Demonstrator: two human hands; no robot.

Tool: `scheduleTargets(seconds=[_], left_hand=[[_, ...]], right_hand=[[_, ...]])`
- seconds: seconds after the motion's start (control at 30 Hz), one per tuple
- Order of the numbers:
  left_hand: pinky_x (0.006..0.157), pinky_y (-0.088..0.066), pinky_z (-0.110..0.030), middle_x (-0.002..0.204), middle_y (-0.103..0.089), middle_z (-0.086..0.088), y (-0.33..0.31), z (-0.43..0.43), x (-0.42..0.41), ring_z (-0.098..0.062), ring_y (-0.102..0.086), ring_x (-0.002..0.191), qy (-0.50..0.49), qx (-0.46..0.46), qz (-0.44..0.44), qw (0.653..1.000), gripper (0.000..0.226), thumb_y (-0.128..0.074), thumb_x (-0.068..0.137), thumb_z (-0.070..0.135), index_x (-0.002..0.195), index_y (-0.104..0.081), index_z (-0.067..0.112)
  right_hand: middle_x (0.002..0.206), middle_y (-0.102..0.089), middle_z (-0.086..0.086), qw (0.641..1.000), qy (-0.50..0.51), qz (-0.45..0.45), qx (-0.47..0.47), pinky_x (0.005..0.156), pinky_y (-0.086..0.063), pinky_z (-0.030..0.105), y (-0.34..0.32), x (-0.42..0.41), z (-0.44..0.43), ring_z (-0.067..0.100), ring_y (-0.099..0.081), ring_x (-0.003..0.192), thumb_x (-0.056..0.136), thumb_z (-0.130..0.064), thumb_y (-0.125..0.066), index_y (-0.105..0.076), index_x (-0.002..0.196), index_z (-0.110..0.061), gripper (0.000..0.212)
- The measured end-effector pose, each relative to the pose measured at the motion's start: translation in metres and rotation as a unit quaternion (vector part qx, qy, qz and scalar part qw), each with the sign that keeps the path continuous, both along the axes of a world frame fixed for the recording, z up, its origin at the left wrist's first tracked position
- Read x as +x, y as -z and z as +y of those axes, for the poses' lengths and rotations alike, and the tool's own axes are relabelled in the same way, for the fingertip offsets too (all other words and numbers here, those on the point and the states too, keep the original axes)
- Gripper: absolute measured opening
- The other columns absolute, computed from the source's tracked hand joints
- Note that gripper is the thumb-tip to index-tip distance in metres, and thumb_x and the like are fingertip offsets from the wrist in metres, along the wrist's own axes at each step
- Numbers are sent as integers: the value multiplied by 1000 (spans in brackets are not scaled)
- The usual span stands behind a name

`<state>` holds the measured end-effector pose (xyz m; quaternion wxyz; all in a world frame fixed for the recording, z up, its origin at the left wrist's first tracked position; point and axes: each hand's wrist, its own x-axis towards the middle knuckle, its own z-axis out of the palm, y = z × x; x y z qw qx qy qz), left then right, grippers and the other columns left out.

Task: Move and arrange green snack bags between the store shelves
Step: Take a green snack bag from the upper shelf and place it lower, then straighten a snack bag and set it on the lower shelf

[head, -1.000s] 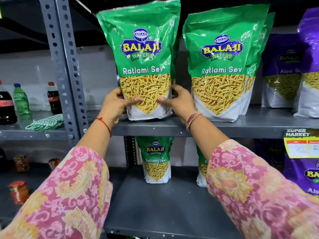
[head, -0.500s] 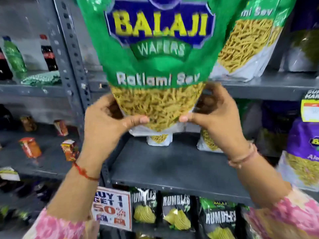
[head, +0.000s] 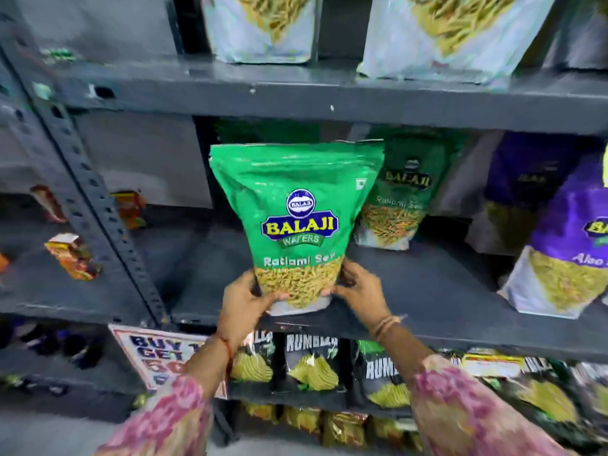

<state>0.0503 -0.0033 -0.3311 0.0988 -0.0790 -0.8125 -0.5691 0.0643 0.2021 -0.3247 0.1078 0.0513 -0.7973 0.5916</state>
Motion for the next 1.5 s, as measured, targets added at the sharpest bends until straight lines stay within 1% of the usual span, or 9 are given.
scheduleTargets(seconds=[0.17,0.33,0.53,0.67,0.87,1.0,1.13,1.37,1.5], left_hand=[[83,-50,-43,103,-67,-21,9,9,-67,-21,-59,87,31,40,-45,998,39,-76,60,-1,93,-59,8],[66,-52,-13,99,-65,-6,25,4,-92,-14,-62,79,29,47,-61,997,41,-77,59,3,92,-58,17],[66,-52,-10,104,-65,-12,32,-1,-94,-21,-65,88,15,33,-64,997,43,-77,60,4,97,-57,13],[82,-49,-33,124,-56,-12,12,-4,-71,-23,-60,97,-11,-52,-61,997,103,-81,57,19,139,-19,19],[64,-48,-31,71,-71,-11,-64,29,8,-18,-64,66,-169,-61,238,954,54,-52,71,61,94,-66,14],[62,-42,-18,64,-60,2,-160,72,24,-11,-52,63,-113,19,456,883,38,-56,78,42,81,-66,5],[64,-39,-4,69,-53,19,-248,103,27,0,-52,61,-71,148,504,848,22,-65,73,36,88,-58,21],[101,-42,-46,129,-52,-17,-339,116,-32,-29,-50,117,90,56,165,981,104,-80,38,45,126,-39,8],[79,-49,-30,93,-68,2,-345,112,-44,-23,-59,99,206,-28,78,975,44,-81,49,26,87,-59,20]], right_hand=[[123,-58,15,999,13,-25,-21,99,-47,37,7,-60,-1,19,-52,107,62,12,-72,-50,123,2,66],[129,-54,23,997,-10,-45,-58,80,-48,3,21,-86,-5,16,-51,105,63,20,-67,-45,128,2,71],[131,-54,19,996,-10,-70,-63,107,-40,41,26,-83,-11,17,-52,109,65,12,-70,-42,131,-4,73],[143,-44,13,995,52,-65,54,106,-33,29,12,-64,-7,21,-40,128,67,-19,-79,-23,142,-15,94],[104,-67,0,924,264,247,123,85,-46,27,-44,5,-11,21,-59,102,81,-33,-61,-61,106,-12,33],[107,-58,2,840,293,455,27,87,-45,16,-134,30,0,8,-54,102,83,-28,-58,-60,97,-12,21],[116,-44,-12,773,317,549,3,79,-54,42,-230,52,23,20,-54,107,83,-35,-60,-58,104,-18,27],[134,-51,14,965,200,168,-15,94,-47,37,-326,26,93,27,-51,120,55,-41,-81,-40,131,-7,93],[102,-65,3,990,102,85,-38,55,-51,16,-327,15,97,5,-63,78,65,-19,-80,-57,105,-8,47]])
